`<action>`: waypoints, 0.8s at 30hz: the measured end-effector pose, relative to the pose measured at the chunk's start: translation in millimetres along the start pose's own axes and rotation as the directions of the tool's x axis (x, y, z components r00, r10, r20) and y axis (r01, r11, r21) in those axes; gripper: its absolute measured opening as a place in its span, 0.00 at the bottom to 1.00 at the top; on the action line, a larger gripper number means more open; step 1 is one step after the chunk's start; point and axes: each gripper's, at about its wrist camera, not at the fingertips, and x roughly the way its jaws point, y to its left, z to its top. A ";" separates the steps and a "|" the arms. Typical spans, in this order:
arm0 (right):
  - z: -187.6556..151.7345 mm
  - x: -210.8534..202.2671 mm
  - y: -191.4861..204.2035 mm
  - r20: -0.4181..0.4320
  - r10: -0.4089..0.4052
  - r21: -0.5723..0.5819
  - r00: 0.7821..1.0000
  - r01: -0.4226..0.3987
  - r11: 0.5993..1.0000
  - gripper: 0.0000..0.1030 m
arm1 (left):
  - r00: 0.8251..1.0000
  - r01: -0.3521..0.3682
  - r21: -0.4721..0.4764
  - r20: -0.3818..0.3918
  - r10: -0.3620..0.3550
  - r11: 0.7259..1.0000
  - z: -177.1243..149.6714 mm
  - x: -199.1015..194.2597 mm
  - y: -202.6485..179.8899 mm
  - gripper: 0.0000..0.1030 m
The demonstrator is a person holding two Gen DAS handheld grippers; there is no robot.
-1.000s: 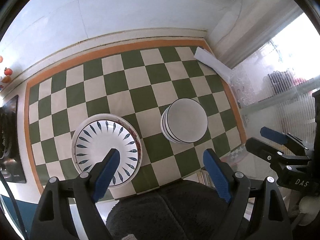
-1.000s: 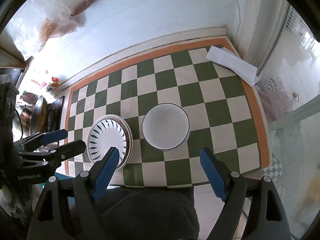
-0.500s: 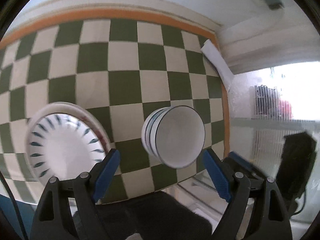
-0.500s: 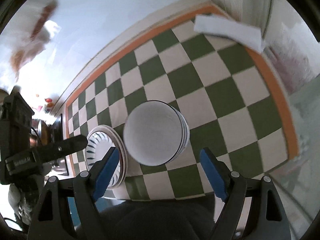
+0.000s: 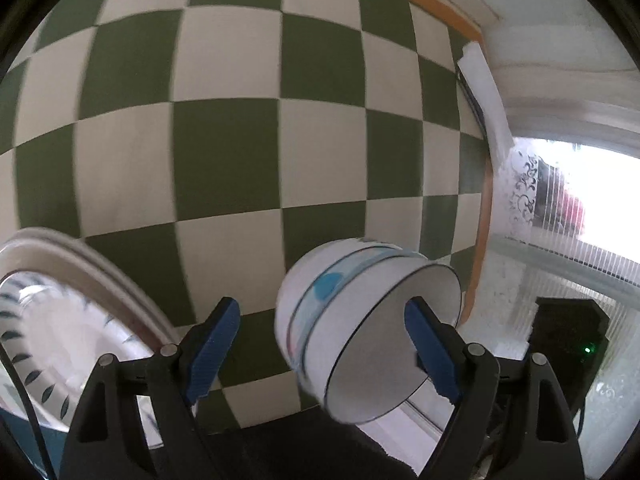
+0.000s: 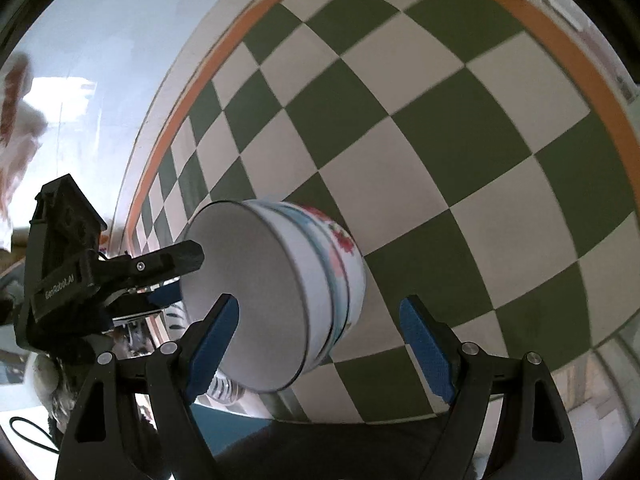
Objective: Organize plates and bowls
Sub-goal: 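Lift the bowl stack with both grippers and carry it over the plates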
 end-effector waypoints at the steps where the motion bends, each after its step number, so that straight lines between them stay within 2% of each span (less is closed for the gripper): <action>1: 1.6 4.7 -2.6 -0.007 0.012 0.008 1.000 -0.012 1.000 0.83 | 1.000 -0.003 0.007 -0.012 0.003 1.000 1.5 4.6 -1.3 0.79; 5: 7.0 25.7 -12.3 -0.044 0.070 0.044 0.997 -0.069 0.997 0.82 | 0.999 0.003 0.020 -0.047 -0.002 1.000 7.0 18.2 -2.8 0.74; 6: 8.1 30.4 -13.9 -0.053 0.083 0.050 0.995 -0.080 0.996 0.80 | 0.999 0.016 0.024 -0.050 -0.014 1.000 8.1 20.3 -3.5 0.69; 7: 9.2 35.0 -15.1 -0.061 0.090 0.052 0.994 -0.087 0.995 0.79 | 0.998 0.023 0.030 -0.060 -0.022 0.999 8.8 23.2 -4.2 0.61; 8: 10.2 39.6 -16.2 -0.073 0.099 0.055 0.992 -0.095 0.994 0.77 | 0.998 0.017 0.035 -0.066 -0.014 0.999 8.9 25.3 -4.5 0.60; 10: 11.5 47.1 -17.4 -0.087 0.111 0.062 0.990 -0.106 0.992 0.71 | 0.998 0.018 0.070 -0.054 -0.014 0.997 8.3 27.7 -6.9 0.60; 11: 12.4 53.0 -17.6 -0.098 0.129 0.063 0.987 -0.123 0.990 0.66 | 0.999 0.017 0.089 -0.050 -0.012 0.996 7.2 28.8 -7.6 0.60; 12: 12.9 56.7 -17.8 -0.099 0.134 0.063 0.986 -0.128 0.990 0.56 | 0.999 0.015 0.105 -0.049 -0.009 0.994 6.7 29.7 -7.7 0.60; 13: 13.8 58.1 -18.3 -0.099 0.122 0.062 0.988 -0.116 0.991 0.52 | 0.999 0.015 0.119 -0.044 -0.009 0.993 6.0 30.4 -8.1 0.60; 17: 15.2 64.1 -16.3 -0.090 0.137 0.051 0.986 -0.133 0.990 0.53 | 0.999 0.024 0.147 -0.028 -0.020 0.989 2.9 31.2 -8.1 0.60; 24: 13.6 69.8 -12.7 -0.109 0.139 0.019 0.984 -0.138 0.990 0.50 | 1.000 0.017 0.139 0.000 -0.017 0.990 -3.6 27.3 -8.6 0.60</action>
